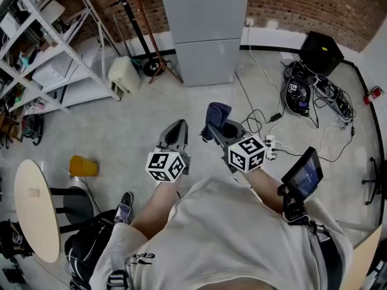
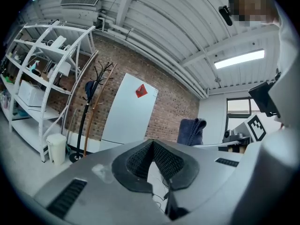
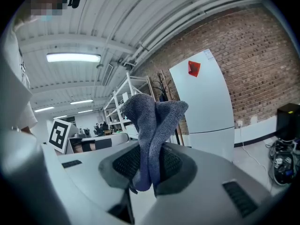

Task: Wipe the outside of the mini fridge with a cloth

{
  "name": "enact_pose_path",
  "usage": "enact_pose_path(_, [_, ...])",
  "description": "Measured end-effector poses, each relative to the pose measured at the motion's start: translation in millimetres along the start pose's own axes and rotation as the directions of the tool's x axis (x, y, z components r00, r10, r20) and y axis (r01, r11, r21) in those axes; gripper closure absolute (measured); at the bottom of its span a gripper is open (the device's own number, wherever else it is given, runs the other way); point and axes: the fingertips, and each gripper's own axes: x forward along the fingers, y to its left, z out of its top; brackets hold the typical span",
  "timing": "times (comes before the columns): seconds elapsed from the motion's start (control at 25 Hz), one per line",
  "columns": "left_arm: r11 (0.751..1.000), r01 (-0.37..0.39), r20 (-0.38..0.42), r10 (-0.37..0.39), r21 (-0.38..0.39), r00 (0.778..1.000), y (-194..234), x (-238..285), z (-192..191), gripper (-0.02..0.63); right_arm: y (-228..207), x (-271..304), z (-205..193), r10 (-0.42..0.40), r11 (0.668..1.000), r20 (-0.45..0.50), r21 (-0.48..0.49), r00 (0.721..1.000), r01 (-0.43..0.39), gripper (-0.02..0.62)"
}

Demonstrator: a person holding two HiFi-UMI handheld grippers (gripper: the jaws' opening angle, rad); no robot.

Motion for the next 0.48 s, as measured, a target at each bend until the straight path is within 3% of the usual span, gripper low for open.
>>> enact_pose_path(0.48, [0.999, 0.046, 0.003, -0.046, -0.011, 0.999, 23, -9, 2, 0.606, 8, 19, -6, -0.076, 0.997, 0.014, 0.005, 0.997, 0.075, 0.512])
